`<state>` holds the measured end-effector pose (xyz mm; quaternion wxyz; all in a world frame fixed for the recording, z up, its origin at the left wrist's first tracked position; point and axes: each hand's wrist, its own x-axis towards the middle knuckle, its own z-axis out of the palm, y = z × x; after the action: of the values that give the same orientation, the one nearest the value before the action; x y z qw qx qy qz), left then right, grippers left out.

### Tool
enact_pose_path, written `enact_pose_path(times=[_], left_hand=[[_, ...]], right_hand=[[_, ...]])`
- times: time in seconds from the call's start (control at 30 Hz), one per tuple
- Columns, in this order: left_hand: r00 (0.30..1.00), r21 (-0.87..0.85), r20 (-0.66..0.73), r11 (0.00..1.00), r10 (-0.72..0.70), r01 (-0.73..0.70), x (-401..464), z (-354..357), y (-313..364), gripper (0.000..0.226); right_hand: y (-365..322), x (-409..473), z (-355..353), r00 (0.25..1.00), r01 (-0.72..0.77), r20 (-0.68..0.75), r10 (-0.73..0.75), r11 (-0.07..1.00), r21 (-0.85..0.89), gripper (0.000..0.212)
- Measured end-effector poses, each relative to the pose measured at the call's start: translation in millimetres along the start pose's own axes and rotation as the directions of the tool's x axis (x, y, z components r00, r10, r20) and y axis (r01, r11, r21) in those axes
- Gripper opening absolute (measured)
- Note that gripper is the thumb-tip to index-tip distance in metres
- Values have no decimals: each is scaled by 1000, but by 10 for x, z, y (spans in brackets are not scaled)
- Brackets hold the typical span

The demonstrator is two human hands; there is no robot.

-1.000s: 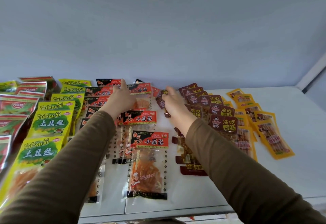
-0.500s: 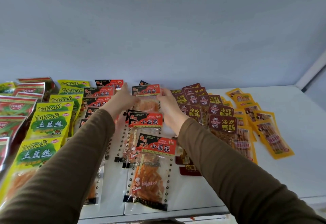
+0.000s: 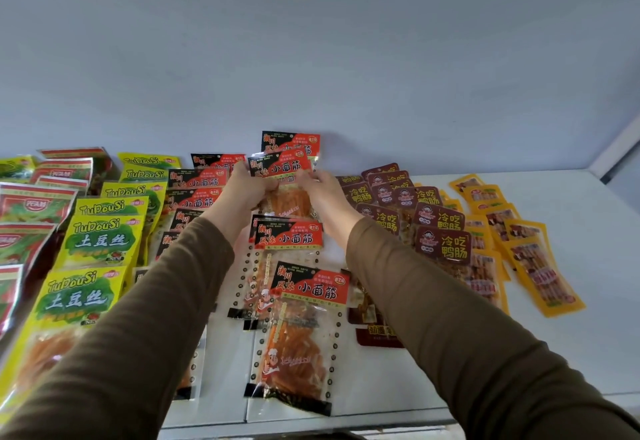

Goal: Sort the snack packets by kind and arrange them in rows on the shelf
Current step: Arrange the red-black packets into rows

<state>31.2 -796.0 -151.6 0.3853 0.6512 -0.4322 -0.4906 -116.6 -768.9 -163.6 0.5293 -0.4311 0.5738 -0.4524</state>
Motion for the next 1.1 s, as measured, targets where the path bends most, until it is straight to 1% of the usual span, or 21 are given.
enact_pose_path(times=[0.03, 0.07, 0.1, 0.13, 0.17, 0.2, 0.23, 0.27, 0.33, 0.4, 0.47, 0.57, 0.63, 0.7, 0.8, 0.87, 0.93, 1.03, 1.1], left_hand=[[1000, -1, 7, 1000, 5, -5, -3, -10, -17, 64], [1000, 11, 11, 1000, 25, -25, -24, -24, -33, 73], [997, 51, 8, 996, 71, -71, -68, -42, -51, 81], [989, 130, -7, 981, 146, -144, -121, -66, -76, 84], [971, 235, -30, 946, 238, -225, -168, -98, -117, 84], [944, 345, -50, 893, 326, -290, -217, -128, -160, 81], [922, 432, -63, 843, 383, -321, -258, -160, -200, 77], [909, 485, -72, 811, 410, -327, -292, -185, -232, 73], [909, 520, -85, 796, 408, -309, -322, -207, -256, 61], [906, 531, -89, 789, 414, -308, -310, -195, -224, 48], [910, 521, -95, 799, 403, -300, -286, -165, -156, 41], [928, 478, -95, 834, 360, -274, -218, -155, -99, 45], [934, 426, -97, 862, 345, -274, -173, -165, -91, 45], [927, 395, -98, 869, 361, -297, -153, -168, -86, 38], [930, 300, -92, 901, 355, -314, -105, -174, -86, 34], [942, 230, -82, 925, 327, -301, -91, -180, -81, 40], [946, 199, -69, 933, 318, -299, -83, -173, -68, 50], [957, 108, -24, 953, 288, -284, -69, -155, -61, 65], [963, 75, -2, 960, 270, -269, -63, -153, -70, 67]], right_hand=[[-3, -4, 6, 1000, -2, -4, 2, 1000, -7, 26], [1, 2, 9, 1000, -3, -14, 3, 1000, -12, 17], [6, 16, 10, 1000, -5, -17, 5, 1000, -18, 15], [16, 31, 15, 1000, -8, -12, 7, 1000, -26, 16], [29, 44, 27, 1000, -13, -7, 13, 1000, -25, 16], [30, 43, 37, 1000, -20, -3, 20, 1000, -21, 17], [37, 44, 40, 1000, -22, -3, 22, 1000, -7, 18], [45, 44, 42, 1000, -23, -10, 23, 1000, 6, 20], [62, 39, 43, 1000, -12, -13, 13, 999, 38, 25], [85, 30, 44, 1000, 5, -20, -3, 997, 82, 22], [103, 17, 28, 1000, 21, -24, -18, 992, 123, 20], [124, -9, 9, 999, 31, -22, -27, 983, 180, 22], [130, -13, 7, 999, 47, -15, -46, 984, 173, 23], [119, -24, 6, 998, 55, 0, -56, 986, 155, 24], [89, -36, -12, 999, 23, 43, -30, 988, 156, 22], [55, -41, -38, 999, -3, 54, -6, 987, 162, 24], [46, -31, -61, 998, -22, 66, 11, 985, 171, 28], [78, -12, -73, 997, -35, 70, 23, 983, 181, 23], [95, -6, -54, 998, -46, 52, 36, 978, 205, 20]])
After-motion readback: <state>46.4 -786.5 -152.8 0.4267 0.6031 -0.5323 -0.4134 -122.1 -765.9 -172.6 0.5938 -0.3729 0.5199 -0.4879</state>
